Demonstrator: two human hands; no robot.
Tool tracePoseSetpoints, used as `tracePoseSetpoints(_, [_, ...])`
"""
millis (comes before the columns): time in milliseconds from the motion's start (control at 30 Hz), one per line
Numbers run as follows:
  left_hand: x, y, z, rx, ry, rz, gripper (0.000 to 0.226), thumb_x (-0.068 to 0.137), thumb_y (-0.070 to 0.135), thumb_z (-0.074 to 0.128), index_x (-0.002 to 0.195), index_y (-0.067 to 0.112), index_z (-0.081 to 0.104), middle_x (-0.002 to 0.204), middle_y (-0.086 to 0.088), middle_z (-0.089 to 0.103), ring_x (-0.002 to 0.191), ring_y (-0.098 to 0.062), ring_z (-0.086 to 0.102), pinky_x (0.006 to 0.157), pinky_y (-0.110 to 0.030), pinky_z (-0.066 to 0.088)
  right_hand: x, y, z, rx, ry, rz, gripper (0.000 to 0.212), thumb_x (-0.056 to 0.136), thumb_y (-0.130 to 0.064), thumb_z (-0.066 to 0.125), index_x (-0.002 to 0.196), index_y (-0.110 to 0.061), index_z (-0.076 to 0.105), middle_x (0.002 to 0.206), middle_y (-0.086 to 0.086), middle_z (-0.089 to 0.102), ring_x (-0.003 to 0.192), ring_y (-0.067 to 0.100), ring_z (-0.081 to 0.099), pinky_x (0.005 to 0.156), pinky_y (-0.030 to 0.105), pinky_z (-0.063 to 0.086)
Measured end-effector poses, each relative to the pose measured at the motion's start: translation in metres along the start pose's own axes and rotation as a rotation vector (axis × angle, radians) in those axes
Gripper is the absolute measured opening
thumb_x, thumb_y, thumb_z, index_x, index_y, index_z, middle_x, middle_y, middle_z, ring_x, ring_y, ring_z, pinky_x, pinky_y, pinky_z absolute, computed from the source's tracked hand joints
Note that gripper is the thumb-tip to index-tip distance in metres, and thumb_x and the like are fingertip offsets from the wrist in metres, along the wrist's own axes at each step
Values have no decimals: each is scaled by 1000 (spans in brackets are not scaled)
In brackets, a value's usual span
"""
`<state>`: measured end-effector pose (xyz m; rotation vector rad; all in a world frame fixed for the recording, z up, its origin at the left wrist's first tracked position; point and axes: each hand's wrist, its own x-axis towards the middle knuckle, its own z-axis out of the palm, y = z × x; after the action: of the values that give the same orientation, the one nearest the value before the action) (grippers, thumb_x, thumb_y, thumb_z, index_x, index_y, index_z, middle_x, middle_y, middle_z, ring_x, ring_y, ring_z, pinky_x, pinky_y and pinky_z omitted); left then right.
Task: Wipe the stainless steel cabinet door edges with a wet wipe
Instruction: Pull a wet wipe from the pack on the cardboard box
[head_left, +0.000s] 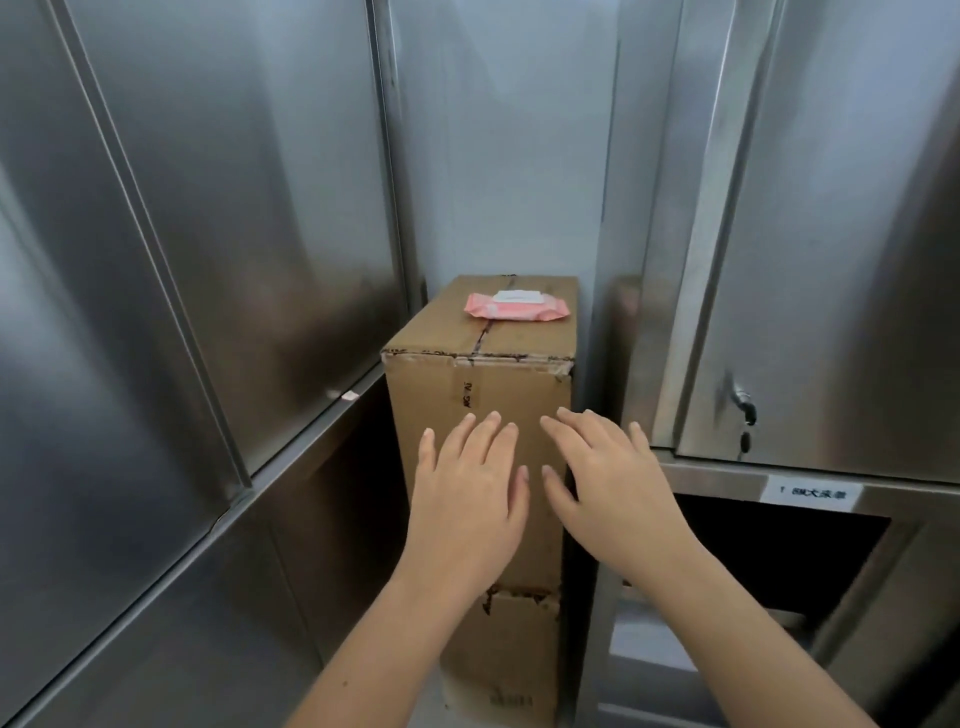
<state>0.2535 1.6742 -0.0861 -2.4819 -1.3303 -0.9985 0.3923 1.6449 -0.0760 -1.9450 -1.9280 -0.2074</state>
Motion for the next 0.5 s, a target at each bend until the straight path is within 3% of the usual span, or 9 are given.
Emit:
tracePoseSetpoints(167, [38, -21, 36, 8, -83, -36, 42, 96, 30, 46, 136, 17, 47, 141, -3, 46, 135, -19, 35, 112, -43, 14, 46, 20, 26, 12, -40, -29, 51, 97, -40, 37, 146, -32, 24, 152, -10, 25, 141, 10, 16, 115, 40, 8])
tracePoseSetpoints(500, [131, -81, 104, -31, -109, 10, 42, 95, 33, 46, 135, 20, 48, 141, 0, 46, 135, -18, 35, 108, -39, 6, 148, 41, 73, -27, 13, 49, 50, 96, -40, 40, 144, -31, 31, 148, -10, 33, 139, 9, 24, 114, 40, 10])
